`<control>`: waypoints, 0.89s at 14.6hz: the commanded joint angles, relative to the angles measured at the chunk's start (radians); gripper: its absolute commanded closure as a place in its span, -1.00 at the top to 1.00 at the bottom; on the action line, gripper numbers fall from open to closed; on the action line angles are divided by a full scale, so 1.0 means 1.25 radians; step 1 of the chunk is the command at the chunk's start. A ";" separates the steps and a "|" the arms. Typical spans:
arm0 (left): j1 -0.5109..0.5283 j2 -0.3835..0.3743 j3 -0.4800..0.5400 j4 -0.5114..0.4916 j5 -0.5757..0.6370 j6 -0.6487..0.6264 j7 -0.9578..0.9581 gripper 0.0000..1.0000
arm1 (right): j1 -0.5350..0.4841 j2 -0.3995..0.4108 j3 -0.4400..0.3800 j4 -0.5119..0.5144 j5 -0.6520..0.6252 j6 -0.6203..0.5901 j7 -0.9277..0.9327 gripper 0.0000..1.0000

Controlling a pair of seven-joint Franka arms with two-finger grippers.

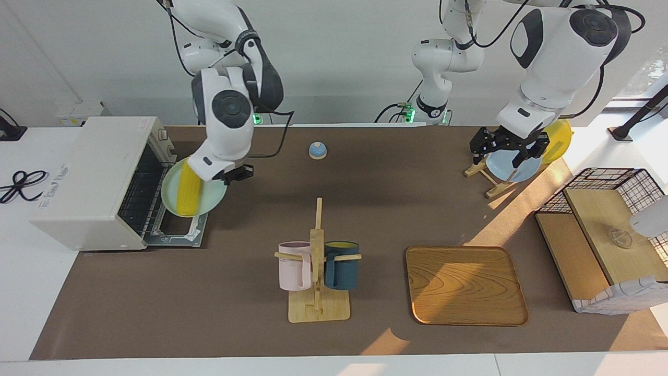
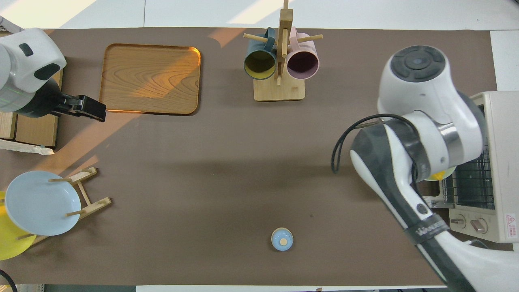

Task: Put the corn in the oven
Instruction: 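Carry the corn with the right gripper into the open oven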

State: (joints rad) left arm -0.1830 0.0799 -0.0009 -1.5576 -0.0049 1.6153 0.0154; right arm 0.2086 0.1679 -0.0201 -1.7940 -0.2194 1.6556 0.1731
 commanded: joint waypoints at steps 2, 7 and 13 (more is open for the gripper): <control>-0.017 -0.021 0.004 -0.018 0.017 0.003 -0.037 1.00 | -0.109 -0.046 0.011 -0.096 -0.013 0.066 -0.123 -1.00; -0.024 -0.050 0.000 -0.046 0.017 -0.018 -0.080 1.00 | -0.191 -0.079 0.011 -0.210 -0.025 0.191 -0.229 -1.00; 0.053 -0.077 -0.079 -0.089 0.016 -0.021 -0.081 1.00 | -0.204 -0.079 0.012 -0.212 -0.023 0.194 -0.239 -0.47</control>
State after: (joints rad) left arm -0.1424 0.0206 -0.0743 -1.6178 -0.0049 1.5931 -0.0743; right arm -0.0292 0.0923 -0.0198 -2.0240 -0.2281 1.8801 -0.1098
